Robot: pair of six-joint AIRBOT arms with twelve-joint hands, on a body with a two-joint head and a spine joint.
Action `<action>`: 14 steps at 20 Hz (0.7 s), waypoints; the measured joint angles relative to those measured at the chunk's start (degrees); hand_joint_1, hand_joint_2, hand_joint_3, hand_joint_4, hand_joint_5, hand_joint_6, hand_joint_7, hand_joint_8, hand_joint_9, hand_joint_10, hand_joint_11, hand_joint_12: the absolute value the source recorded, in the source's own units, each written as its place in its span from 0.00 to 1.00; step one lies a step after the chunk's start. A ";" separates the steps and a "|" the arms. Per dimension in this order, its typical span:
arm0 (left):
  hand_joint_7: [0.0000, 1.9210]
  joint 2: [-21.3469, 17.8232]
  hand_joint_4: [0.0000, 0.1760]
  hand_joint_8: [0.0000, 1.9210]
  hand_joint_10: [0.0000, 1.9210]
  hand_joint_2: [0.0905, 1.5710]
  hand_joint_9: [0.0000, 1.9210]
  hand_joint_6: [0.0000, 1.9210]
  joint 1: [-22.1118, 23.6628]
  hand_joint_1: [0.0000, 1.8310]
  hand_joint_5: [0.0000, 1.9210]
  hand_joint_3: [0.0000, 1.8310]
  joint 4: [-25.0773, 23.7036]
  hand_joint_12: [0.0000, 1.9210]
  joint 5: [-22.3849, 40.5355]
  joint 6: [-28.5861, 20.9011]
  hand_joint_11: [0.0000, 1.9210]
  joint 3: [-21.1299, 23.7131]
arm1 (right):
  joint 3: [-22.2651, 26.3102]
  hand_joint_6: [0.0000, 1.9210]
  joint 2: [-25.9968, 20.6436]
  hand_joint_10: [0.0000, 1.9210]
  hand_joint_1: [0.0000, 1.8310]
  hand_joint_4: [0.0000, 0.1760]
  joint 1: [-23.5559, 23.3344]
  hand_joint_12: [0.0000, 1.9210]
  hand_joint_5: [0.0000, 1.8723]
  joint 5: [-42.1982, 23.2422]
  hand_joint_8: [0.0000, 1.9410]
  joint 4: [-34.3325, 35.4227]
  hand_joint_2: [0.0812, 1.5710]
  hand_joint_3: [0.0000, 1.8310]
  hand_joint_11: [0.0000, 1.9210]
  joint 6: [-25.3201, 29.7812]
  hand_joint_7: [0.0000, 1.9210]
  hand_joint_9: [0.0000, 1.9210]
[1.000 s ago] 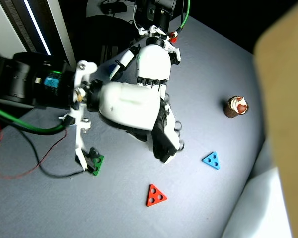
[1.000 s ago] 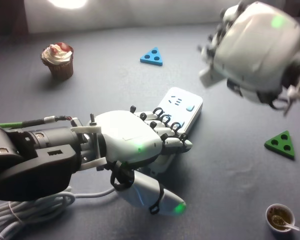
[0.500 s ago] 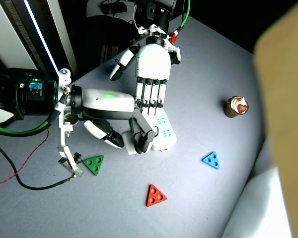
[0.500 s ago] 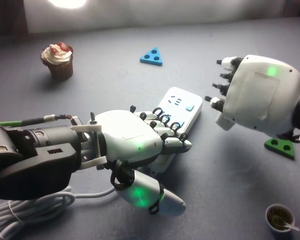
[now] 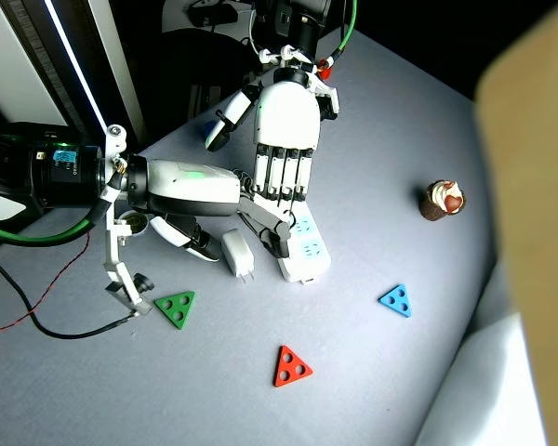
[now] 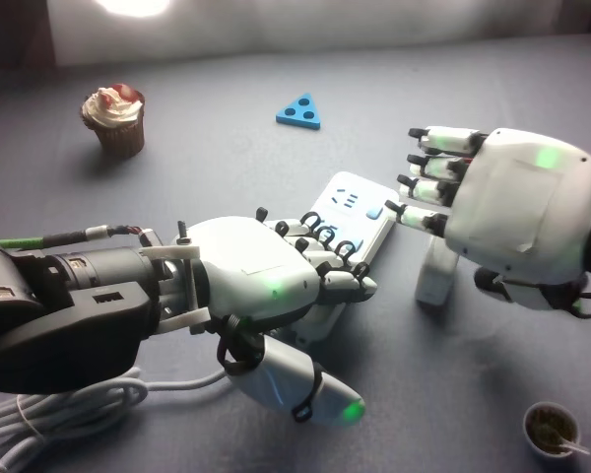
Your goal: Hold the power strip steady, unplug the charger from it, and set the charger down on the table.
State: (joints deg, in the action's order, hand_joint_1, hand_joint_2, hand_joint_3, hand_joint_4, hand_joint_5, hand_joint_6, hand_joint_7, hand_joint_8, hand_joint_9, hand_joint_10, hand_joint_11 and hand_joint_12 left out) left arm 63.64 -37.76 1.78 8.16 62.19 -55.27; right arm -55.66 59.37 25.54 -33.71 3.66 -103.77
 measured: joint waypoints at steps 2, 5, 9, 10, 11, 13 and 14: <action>0.10 0.00 0.00 0.00 0.00 0.64 0.10 0.00 0.00 0.05 0.10 0.00 0.00 0.19 0.00 0.07 0.03 0.04 | 2.12 0.00 -1.62 0.00 0.43 0.00 -1.81 0.35 0.12 2.36 0.00 8.61 0.55 0.00 0.00 0.07 0.12 0.13; 0.10 0.00 0.00 0.00 0.00 0.64 0.10 0.00 0.15 0.04 0.09 0.00 0.07 0.19 -0.17 0.11 0.02 0.07 | 5.20 0.00 -6.05 0.00 0.35 0.00 -7.45 0.16 0.03 5.81 0.00 21.24 0.50 0.00 0.00 1.22 0.05 0.06; 0.11 0.00 0.00 0.00 0.00 0.63 0.11 0.00 0.15 0.05 0.10 0.00 0.09 0.19 -0.20 0.11 0.02 0.11 | 9.64 0.00 -12.46 0.00 0.32 0.00 -10.56 0.15 0.02 12.74 0.00 27.98 0.50 0.00 0.00 2.93 0.05 0.05; 0.10 -0.09 0.00 0.00 0.00 0.64 0.10 0.00 0.15 0.05 0.10 0.00 0.13 0.19 -0.20 0.11 0.01 0.11 | 11.26 0.00 -14.27 0.00 0.30 0.00 -11.10 0.16 0.02 15.76 0.00 27.74 0.50 0.00 0.00 4.66 0.04 0.05; 0.10 -0.17 0.00 0.00 0.00 0.64 0.10 0.00 0.15 0.05 0.10 0.00 0.13 0.19 -0.24 0.11 0.01 0.11 | 11.72 0.00 -14.56 0.00 0.30 0.00 -11.61 0.16 0.02 17.16 0.00 27.67 0.50 0.00 0.00 4.98 0.04 0.05; 0.12 -0.17 0.00 0.01 0.01 0.63 0.11 0.00 0.15 0.05 0.10 0.00 0.20 0.19 -0.28 0.11 0.02 0.11 | 13.33 0.00 -16.37 0.00 0.30 0.00 -11.85 0.11 0.00 20.37 0.00 26.64 0.52 0.00 0.00 5.11 0.02 0.04; 0.11 -0.22 0.00 0.00 0.00 0.63 0.11 0.00 0.20 0.05 0.10 0.00 0.20 0.19 -0.48 0.11 0.01 0.11 | 14.01 0.00 -17.27 0.00 0.31 0.00 -11.85 0.12 0.00 21.75 0.00 25.59 0.52 0.00 0.00 5.11 0.03 0.04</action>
State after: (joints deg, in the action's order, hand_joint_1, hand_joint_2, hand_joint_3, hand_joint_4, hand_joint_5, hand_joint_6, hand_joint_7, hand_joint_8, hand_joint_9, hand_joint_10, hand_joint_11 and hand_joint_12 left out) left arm 63.42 -37.56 1.98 7.68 62.30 -55.16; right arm -41.65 42.11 13.69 -11.97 29.26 -98.65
